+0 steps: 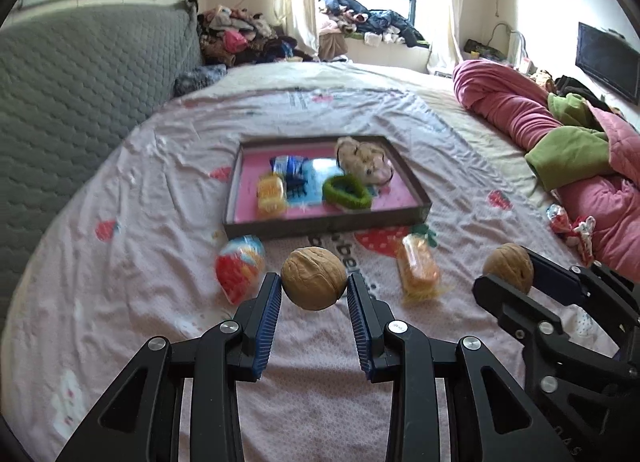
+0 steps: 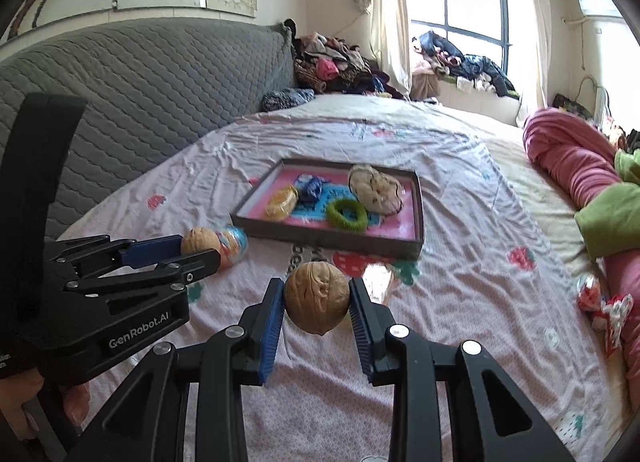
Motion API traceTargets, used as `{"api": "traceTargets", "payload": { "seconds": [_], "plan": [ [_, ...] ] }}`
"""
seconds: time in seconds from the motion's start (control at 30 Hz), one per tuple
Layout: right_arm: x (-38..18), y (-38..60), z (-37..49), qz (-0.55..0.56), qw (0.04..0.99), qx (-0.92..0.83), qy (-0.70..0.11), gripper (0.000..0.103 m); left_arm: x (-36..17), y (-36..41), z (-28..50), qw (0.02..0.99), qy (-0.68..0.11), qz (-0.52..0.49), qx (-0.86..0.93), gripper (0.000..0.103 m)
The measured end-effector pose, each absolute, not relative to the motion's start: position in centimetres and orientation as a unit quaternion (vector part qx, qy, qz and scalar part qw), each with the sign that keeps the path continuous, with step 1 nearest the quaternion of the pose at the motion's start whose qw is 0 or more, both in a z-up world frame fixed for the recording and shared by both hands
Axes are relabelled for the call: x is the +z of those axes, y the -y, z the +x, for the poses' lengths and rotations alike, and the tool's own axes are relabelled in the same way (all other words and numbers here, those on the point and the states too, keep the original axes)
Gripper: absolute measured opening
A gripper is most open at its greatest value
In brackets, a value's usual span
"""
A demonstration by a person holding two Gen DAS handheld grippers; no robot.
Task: Organize objects
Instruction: 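Carry both walnuts with the left and right tools over the tray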
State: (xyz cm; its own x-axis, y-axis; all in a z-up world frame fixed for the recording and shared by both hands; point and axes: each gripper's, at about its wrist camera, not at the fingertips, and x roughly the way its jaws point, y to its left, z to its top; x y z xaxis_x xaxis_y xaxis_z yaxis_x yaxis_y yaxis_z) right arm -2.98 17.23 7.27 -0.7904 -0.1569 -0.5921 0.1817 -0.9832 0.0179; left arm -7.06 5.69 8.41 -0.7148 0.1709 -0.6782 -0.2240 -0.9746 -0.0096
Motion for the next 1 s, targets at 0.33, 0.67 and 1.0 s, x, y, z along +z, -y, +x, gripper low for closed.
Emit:
{"api": "traceTargets", "payload": {
  "seconds": [0.33, 0.67, 1.0],
  "plan": [
    [10.9, -18.7, -4.3, 0.294, 0.08, -0.952, -0.014, 0.033, 12.5, -6.2, -9.8, 0.105, -0.036, -0.352, 0.929, 0.035],
    [13.1, -20.9, -7.3, 0.278, 0.074, -0.958, -0.011, 0.033, 12.2, -7.3, -13.8, 0.108, -0.035, -0.346, 0.931, 0.035],
    [14.0, -21.2, -11.6, 0.266, 0.075, -0.961, -0.025, 0.033, 11.4, -8.4, -18.7, 0.104, -0.044, -0.351, 0.93, 0.035]
  ]
}}
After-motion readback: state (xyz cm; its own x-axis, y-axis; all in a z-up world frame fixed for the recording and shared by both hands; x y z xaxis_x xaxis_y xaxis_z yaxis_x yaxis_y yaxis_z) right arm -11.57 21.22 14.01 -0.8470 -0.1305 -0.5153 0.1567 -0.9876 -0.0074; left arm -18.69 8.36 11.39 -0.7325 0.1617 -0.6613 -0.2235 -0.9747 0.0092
